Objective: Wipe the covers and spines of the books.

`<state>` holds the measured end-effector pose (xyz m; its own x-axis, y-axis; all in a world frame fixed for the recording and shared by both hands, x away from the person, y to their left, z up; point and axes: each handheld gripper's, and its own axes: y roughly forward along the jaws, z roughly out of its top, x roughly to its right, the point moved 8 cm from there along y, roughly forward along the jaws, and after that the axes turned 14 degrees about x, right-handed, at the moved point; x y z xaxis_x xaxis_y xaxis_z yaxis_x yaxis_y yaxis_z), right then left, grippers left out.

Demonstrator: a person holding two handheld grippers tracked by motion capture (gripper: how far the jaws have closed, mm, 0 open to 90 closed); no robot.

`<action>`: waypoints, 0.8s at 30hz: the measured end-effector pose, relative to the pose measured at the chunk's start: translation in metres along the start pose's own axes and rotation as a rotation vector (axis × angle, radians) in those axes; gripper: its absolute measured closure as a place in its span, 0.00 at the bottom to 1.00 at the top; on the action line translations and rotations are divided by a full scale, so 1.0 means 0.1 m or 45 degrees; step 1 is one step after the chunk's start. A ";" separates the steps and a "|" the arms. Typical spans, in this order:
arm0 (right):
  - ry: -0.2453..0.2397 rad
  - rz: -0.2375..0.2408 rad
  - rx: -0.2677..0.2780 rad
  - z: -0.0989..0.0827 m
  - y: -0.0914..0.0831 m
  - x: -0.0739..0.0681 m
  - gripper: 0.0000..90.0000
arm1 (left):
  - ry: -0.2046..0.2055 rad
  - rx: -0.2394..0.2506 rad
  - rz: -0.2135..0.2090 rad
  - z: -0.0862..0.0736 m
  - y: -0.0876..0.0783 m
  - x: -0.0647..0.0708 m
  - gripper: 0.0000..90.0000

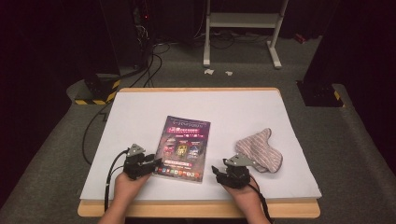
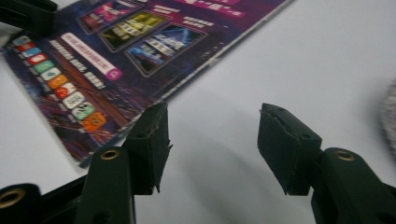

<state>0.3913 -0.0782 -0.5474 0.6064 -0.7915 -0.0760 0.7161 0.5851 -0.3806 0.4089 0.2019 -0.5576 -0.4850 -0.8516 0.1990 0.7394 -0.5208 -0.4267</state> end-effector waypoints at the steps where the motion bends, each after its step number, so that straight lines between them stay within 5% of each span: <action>1: 0.006 0.022 0.002 0.01 0.01 -0.03 0.46 | -0.001 -0.003 -0.001 0.00 0.00 0.00 0.62; 5: 0.020 0.080 -0.024 0.02 0.08 -0.16 0.43 | 0.022 -0.004 0.005 0.00 0.01 0.01 0.62; 9: -0.014 0.067 -0.049 0.02 0.13 -0.20 0.43 | 0.051 -0.009 -0.002 0.01 0.05 0.07 0.62; 16: -0.011 0.005 -0.087 -0.01 0.09 -0.08 0.43 | 0.093 -0.027 -0.099 -0.01 0.14 0.36 0.64; 24: 0.036 -0.020 -0.131 -0.10 0.02 0.04 0.48 | 0.133 -0.013 -0.121 -0.01 0.24 0.59 0.64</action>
<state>0.3917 -0.0820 -0.5573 0.5845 -0.8058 -0.0948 0.6851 0.5528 -0.4745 0.3972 0.1396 -0.5570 -0.5990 -0.7872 0.1467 0.6832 -0.5980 -0.4192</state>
